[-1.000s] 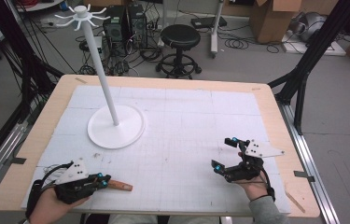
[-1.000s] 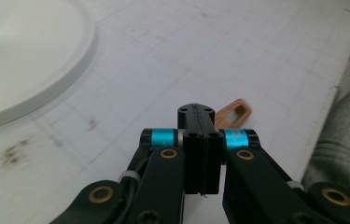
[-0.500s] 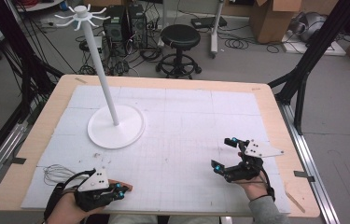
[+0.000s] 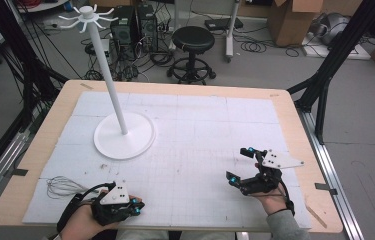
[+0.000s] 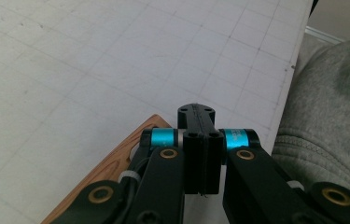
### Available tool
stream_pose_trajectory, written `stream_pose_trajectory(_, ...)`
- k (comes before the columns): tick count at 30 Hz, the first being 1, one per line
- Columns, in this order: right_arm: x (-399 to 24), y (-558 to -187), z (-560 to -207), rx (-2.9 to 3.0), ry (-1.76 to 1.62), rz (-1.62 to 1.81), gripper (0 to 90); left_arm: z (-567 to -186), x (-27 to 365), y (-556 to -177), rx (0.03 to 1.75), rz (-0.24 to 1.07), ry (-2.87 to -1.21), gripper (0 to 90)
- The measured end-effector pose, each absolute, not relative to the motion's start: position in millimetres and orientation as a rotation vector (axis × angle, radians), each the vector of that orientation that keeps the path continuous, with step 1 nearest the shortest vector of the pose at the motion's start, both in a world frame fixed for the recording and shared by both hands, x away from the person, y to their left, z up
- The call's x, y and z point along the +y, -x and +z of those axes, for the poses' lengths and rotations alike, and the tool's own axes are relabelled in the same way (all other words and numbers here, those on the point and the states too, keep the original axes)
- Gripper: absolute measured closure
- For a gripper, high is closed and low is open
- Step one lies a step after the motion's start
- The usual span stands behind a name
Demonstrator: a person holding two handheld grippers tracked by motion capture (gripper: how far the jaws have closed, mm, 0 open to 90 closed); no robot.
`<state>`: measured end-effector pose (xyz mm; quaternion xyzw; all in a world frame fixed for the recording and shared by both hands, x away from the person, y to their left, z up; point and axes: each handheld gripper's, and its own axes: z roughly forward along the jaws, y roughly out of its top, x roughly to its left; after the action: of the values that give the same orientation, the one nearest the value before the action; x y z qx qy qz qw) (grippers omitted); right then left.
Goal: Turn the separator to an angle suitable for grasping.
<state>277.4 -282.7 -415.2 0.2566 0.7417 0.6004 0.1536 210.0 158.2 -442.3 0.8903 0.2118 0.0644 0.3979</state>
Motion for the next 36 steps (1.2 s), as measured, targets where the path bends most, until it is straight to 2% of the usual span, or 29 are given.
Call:
stream_pose_trajectory(13, -282.3, -277.4, -415.3, 2.129, -0.733, 1.721, 0.5, -445.8, 160.7, -221.9, 0.510, 0.176, -2.239, 89.8)
stream_pose_trajectory(36, -282.1, -278.1, -415.9, 2.136, -0.734, 1.720, 0.5, -445.9, 164.1, -256.8, 0.620, 0.259, -2.212, 89.8)
